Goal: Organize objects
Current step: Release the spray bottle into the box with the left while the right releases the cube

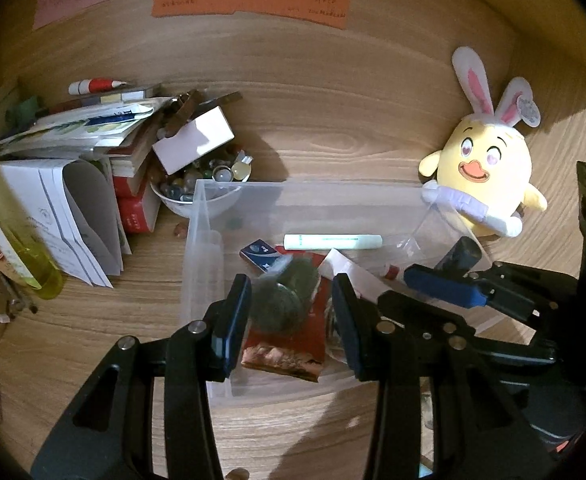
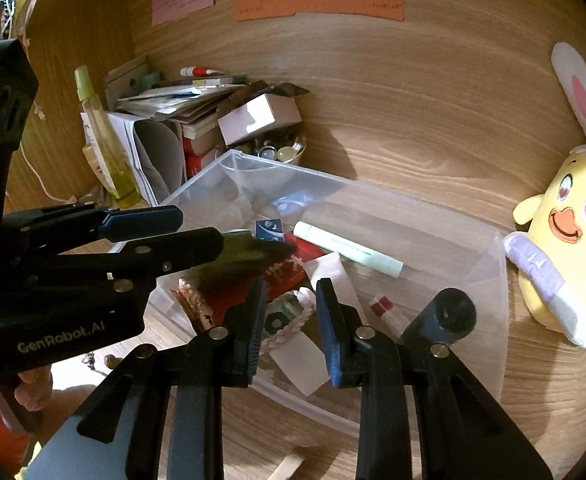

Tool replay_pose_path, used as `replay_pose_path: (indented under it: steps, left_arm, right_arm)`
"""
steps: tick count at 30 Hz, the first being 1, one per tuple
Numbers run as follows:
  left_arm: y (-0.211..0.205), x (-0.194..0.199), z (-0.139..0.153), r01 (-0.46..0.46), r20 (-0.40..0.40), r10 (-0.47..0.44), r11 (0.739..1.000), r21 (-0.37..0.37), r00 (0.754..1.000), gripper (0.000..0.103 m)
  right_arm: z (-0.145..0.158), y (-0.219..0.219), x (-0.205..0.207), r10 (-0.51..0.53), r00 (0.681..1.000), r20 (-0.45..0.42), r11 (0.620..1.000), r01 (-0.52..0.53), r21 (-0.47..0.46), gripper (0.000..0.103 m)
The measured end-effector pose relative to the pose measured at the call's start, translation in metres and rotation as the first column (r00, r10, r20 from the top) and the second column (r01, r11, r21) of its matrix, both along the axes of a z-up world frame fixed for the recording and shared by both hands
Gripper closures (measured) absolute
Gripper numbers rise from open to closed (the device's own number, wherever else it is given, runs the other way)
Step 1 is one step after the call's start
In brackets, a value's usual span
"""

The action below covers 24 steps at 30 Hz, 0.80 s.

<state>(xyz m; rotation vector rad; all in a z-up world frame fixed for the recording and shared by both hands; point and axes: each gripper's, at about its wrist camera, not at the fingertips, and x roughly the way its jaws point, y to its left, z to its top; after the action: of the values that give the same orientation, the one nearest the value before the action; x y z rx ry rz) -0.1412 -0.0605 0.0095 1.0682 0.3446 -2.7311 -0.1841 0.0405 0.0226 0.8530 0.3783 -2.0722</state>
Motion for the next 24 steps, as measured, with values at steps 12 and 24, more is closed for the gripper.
replay_pose_path:
  steps: [12,24]
  left_arm:
    - [0.008,0.026,0.023,-0.009,-0.073,0.006,0.999,-0.045,0.997,0.037]
    - [0.017,0.069,0.034,-0.001,-0.126,-0.004,0.999,-0.037,0.992,0.032]
  right_arm:
    - [0.025,0.030,0.017,-0.046,0.998,-0.048,0.998,0.044,-0.050,0.049]
    - [0.038,0.062,0.040,-0.089,0.993,-0.077,0.993,0.082,-0.083,0.032]
